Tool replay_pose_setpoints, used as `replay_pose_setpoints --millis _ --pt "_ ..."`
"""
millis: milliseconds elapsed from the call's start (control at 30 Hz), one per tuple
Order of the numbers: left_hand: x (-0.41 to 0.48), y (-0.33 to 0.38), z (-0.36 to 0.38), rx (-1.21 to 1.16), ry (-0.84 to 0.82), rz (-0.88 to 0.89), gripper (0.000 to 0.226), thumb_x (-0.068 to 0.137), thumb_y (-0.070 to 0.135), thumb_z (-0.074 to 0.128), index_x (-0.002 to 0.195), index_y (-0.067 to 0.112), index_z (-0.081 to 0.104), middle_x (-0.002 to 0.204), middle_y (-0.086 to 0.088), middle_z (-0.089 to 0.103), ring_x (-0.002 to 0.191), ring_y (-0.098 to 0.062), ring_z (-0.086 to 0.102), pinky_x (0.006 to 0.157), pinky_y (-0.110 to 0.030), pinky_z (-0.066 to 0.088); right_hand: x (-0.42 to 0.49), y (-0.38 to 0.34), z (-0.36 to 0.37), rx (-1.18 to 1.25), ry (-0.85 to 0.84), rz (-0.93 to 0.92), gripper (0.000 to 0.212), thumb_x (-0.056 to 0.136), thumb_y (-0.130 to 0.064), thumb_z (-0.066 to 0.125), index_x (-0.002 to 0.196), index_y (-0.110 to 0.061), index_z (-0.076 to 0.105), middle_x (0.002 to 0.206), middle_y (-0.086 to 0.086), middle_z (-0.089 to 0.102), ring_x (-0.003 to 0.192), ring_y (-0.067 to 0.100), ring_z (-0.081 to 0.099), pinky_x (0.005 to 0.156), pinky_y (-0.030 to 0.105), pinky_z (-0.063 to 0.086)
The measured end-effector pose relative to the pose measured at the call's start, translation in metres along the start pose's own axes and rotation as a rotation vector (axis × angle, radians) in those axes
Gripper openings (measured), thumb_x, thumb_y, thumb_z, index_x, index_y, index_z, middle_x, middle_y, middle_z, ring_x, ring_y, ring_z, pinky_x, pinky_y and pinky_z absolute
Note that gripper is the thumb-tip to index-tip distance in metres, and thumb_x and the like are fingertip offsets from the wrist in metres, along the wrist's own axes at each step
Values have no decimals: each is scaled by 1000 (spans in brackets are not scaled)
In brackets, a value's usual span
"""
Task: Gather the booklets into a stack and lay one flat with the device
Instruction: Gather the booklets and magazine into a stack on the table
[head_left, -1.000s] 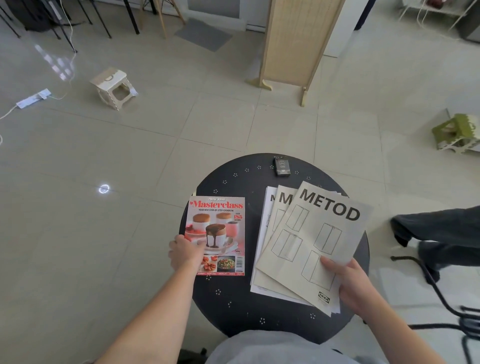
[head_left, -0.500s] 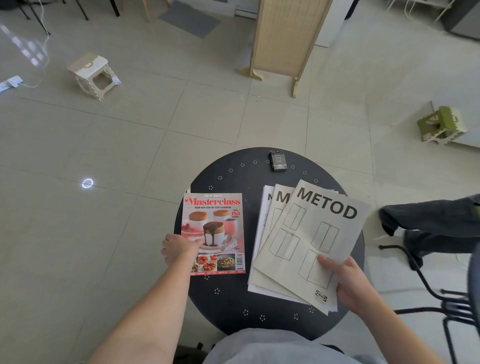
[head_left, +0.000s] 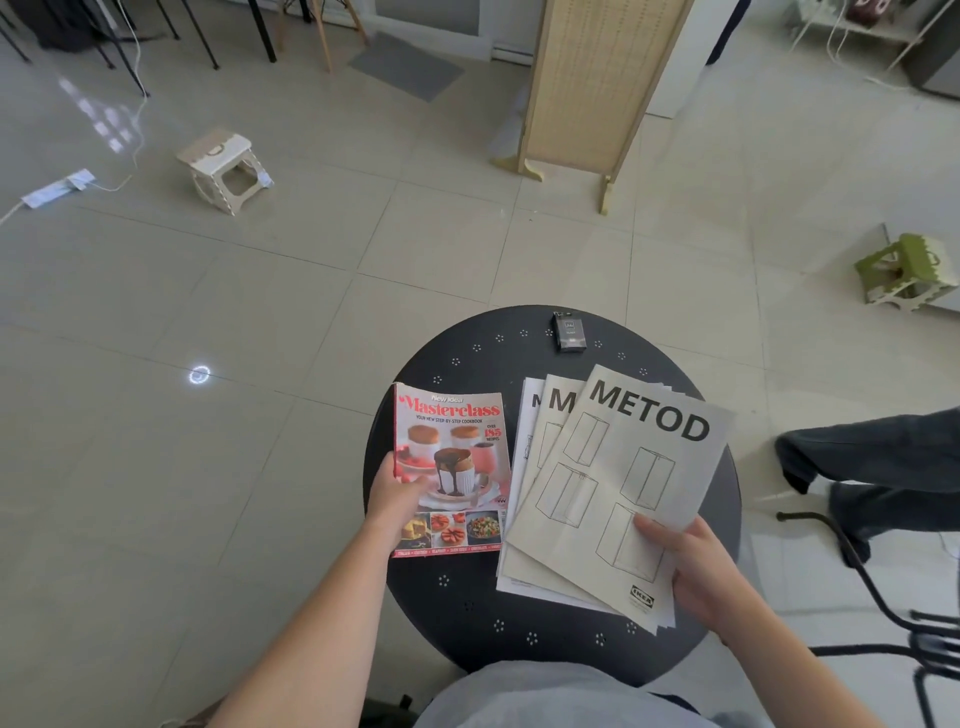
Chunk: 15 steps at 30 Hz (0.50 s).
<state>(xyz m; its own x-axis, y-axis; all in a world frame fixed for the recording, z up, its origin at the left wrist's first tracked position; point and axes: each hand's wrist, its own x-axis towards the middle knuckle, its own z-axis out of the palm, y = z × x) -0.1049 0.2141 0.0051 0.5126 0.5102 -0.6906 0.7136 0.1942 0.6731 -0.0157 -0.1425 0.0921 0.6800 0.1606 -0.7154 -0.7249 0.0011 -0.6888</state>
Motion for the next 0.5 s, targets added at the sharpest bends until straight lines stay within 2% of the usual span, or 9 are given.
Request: replay_pose_setpoints --millis 133,233,367,500 --pt "-26 7 1 -83 -61 79 38 98 14 78 124 36 62 113 15 70 109 -14 66 86 -37 55 -4 -3 -3 14 -28 -7 38 99 5 60 135 -5 65 127 19 76 113 41 74 95 57 58" --pt "-51 15 7 -78 -117 137 37 99 20 78 127 39 64 119 14 73 111 -10 66 96 -41 53 -10 -6 -7 23 -52 -17 36 99 5 61 133 -6 66 125 17 77 109 39 76 88 52 62" --pt "-84 26 24 -86 -211 174 42 99 27 78 138 35 65 132 7 74 125 -16 67 108 -47 53 -16 -13 -16 47 -90 -29 38 99 4 61 136 -5 64 128 19 75 112 39 75 82 49 65" --pt "-116 42 46 -113 -295 196 38 101 25 76 133 42 67 128 9 78 126 -20 70 114 -57 52 -28 -25 -27 73 -119 -57 35 100 4 60 132 -6 66 125 16 77 105 34 78 77 45 67"
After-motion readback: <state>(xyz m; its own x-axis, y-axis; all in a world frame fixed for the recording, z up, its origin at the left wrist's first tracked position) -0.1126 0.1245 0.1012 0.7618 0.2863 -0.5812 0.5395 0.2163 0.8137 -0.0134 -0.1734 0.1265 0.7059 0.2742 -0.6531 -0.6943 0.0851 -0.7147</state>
